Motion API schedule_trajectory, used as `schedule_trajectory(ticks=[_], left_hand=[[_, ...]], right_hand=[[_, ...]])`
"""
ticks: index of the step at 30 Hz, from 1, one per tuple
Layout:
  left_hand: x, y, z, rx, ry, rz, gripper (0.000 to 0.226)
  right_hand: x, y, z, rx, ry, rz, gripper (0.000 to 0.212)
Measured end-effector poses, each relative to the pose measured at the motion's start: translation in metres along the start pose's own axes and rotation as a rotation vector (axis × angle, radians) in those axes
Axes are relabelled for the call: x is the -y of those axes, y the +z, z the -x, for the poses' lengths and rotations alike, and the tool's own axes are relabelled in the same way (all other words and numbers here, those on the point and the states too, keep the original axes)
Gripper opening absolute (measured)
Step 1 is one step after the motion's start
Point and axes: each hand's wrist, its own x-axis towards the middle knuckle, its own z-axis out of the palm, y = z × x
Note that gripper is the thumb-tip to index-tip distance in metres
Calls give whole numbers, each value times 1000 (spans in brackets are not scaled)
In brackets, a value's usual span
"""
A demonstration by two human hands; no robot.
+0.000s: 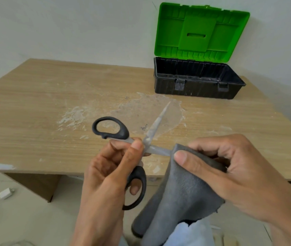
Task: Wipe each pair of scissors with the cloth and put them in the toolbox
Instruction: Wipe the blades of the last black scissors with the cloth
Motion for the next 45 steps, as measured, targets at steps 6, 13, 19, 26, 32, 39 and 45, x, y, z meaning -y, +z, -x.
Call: schedule_trajectory(ticks=[6,13,19,26,32,39,45], left_hand=[[5,8,1,34,-36,-1,12],[3,4,-1,-21,-53,26,12],[2,7,-2,-46,-6,-17,25],[4,7,-1,-17,-2,-24,21],[0,8,-3,7,3,-44,13],[-4,-2,-4,16,47,-84,15],[5,5,0,55,130,-184,19]], right_hand=[[-1,5,-2,-25,-8,-2,47],[-4,-5,-1,-22,39,-20,45],[-5,-8,-1,-66,52,-1,51],[0,-5,0,-66,19,9,50],[4,1,-6,-40,-18,12,44],[7,-13,2,-147,-19,30,30],[9,3,-3,-132,-94,87,37]])
